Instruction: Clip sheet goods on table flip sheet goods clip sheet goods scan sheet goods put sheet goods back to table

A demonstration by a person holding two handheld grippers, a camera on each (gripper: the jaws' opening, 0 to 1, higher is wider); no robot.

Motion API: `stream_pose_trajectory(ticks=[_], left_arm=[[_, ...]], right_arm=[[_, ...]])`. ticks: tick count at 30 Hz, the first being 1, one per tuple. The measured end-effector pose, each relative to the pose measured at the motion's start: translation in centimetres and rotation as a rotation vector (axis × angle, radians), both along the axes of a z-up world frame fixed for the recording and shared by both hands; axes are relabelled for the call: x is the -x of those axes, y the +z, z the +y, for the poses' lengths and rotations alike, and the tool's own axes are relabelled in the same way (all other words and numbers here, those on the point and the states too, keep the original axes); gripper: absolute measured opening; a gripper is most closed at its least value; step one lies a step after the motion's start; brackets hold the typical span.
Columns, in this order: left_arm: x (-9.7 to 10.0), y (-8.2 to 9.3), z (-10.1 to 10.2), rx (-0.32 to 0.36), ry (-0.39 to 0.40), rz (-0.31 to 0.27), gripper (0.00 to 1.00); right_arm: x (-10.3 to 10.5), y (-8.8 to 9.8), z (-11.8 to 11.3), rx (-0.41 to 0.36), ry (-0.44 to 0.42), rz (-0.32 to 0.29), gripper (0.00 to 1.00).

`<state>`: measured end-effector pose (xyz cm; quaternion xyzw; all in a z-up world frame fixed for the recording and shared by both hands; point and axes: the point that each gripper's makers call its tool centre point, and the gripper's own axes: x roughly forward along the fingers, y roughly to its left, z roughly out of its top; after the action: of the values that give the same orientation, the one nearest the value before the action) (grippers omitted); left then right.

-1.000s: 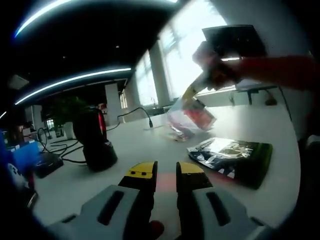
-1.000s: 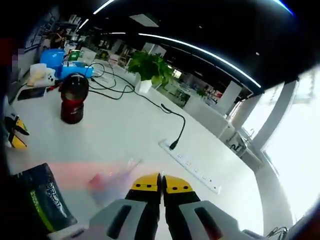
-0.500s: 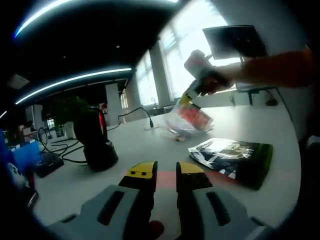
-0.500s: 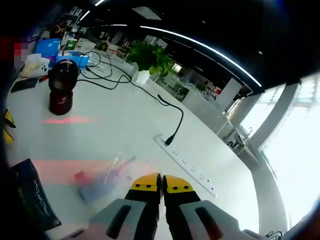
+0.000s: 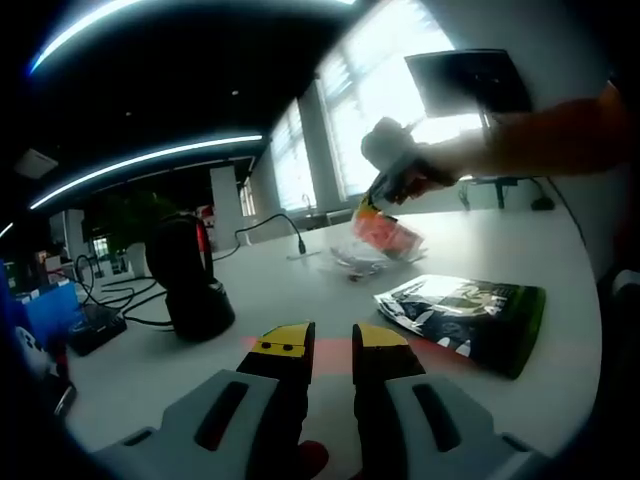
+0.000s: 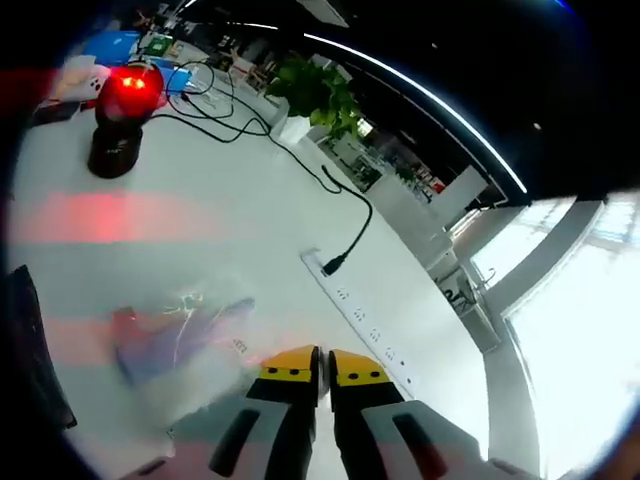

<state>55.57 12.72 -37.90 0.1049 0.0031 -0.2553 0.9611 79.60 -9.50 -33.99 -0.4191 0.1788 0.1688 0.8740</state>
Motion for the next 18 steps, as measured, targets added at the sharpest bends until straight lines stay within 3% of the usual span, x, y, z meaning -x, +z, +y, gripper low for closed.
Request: stream_pose_trajectory(ticks=[9,11,14,18], left_arm=[[0.0,0.0,0.0,0.002,0.000,0.001,0.08],[0.0,0.0,0.0,0.002,0.001,0.001,0.08],[0.1,0.0,-0.1,0.002,0.001,0.002,0.08],[0.1,0.0,-0.2,0.002,0.000,0.002,0.08]], right_arm=[[-0.9,-1.7,-0.4,0.152,0.039,-0.017,0.02],[-1.1,-1.9,-0.5,0.149,0.036,-0.018,0.03],[-1.2,-1.6,-0.9,0.050,-0.021,-0.044,0.06],[-1.5,-1.4,-1.7,0.018,-0.060,-0.053,0.10]])
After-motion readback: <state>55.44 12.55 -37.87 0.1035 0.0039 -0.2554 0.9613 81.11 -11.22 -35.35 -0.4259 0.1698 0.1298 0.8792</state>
